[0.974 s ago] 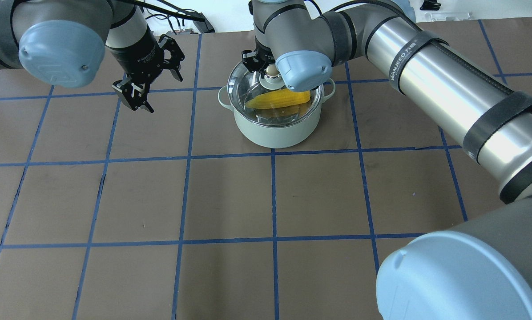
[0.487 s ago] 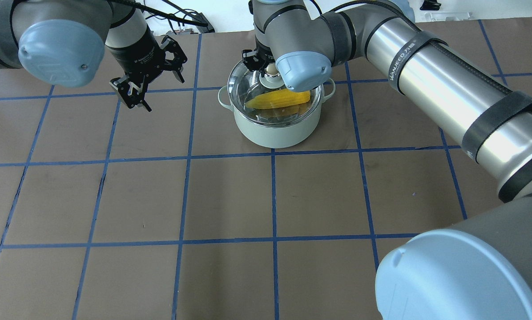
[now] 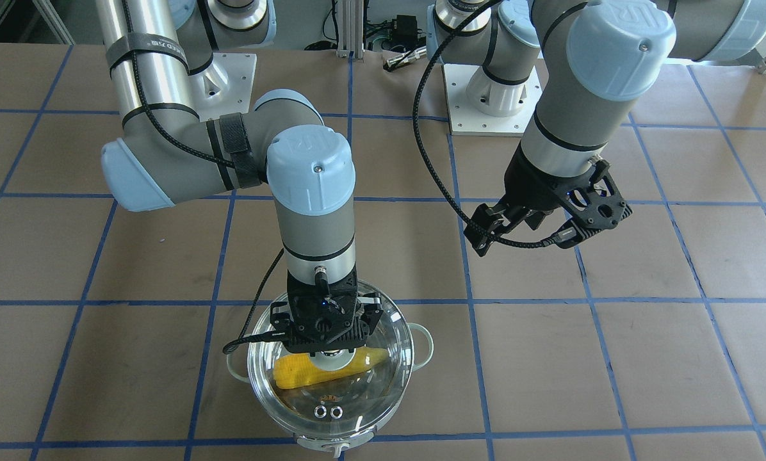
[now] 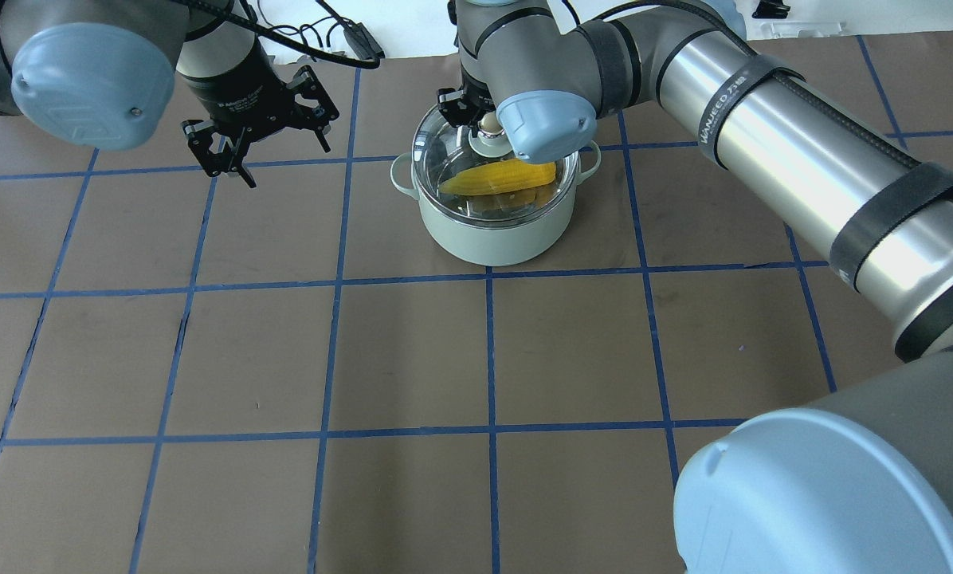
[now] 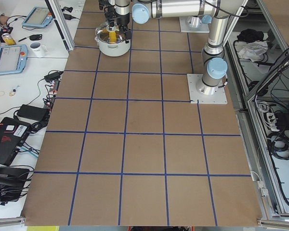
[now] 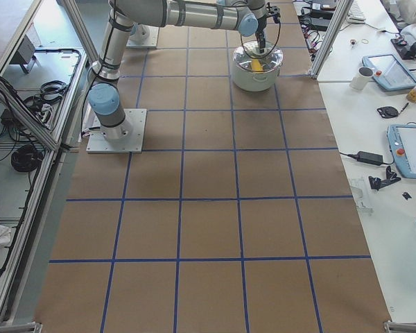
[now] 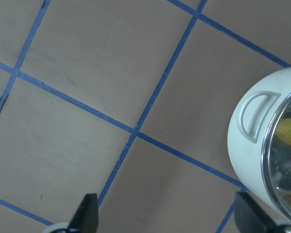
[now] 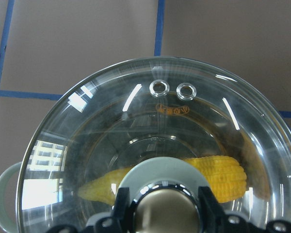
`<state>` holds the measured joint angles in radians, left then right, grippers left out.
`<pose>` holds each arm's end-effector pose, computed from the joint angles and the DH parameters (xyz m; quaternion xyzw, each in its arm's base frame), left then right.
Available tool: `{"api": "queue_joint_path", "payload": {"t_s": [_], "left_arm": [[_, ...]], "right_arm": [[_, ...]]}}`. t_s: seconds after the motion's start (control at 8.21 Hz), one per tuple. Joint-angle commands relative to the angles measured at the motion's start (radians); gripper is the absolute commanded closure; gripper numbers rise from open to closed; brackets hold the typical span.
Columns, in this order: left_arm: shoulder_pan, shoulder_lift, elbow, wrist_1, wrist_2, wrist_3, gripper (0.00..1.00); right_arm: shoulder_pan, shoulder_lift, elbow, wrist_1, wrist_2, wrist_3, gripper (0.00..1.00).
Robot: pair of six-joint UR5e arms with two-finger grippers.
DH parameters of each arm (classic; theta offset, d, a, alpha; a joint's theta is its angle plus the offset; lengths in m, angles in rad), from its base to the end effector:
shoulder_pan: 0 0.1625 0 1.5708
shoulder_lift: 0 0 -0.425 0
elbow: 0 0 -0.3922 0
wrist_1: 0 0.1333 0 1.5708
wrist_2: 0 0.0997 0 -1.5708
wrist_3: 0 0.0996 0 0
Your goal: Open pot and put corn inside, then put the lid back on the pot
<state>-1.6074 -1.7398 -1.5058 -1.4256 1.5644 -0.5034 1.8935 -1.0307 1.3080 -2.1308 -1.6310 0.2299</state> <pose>-0.1545 -0.5600 0.4453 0.2312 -0.9727 0.0190 0.0086 0.3488 -0.6417 0.3520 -0.0417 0.9887 -0.1436 0.0097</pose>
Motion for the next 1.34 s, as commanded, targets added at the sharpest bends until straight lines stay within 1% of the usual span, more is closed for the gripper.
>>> {"api": "queue_joint_path", "payload": {"t_s": [0.0,0.12,0.37,0.85,1.1,1.22], "left_arm": [[0.003,0.061,0.024,-0.125,0.102,0.208,0.00],[0.001,0.090,0.026,-0.165,0.108,0.265,0.00],[0.000,0.141,0.030,-0.199,0.108,0.270,0.00],[-0.006,0.149,0.029,-0.242,0.106,0.276,0.00],[0.000,0.152,0.032,-0.237,0.100,0.388,0.00],[-0.003,0.158,0.032,-0.234,0.098,0.390,0.00]], "right_arm": [[-0.001,0.001,0.000,0.000,0.000,0.005,0.60],[-0.001,0.001,0.002,0.000,0.002,0.009,0.60],[-0.001,0.001,0.004,0.002,0.005,0.011,0.60],[-0.001,-0.003,0.004,0.003,0.000,0.017,0.59],[-0.001,0.000,0.004,0.005,0.005,0.019,0.59],[-0.001,0.000,0.004,0.005,0.008,0.019,0.59]]}}
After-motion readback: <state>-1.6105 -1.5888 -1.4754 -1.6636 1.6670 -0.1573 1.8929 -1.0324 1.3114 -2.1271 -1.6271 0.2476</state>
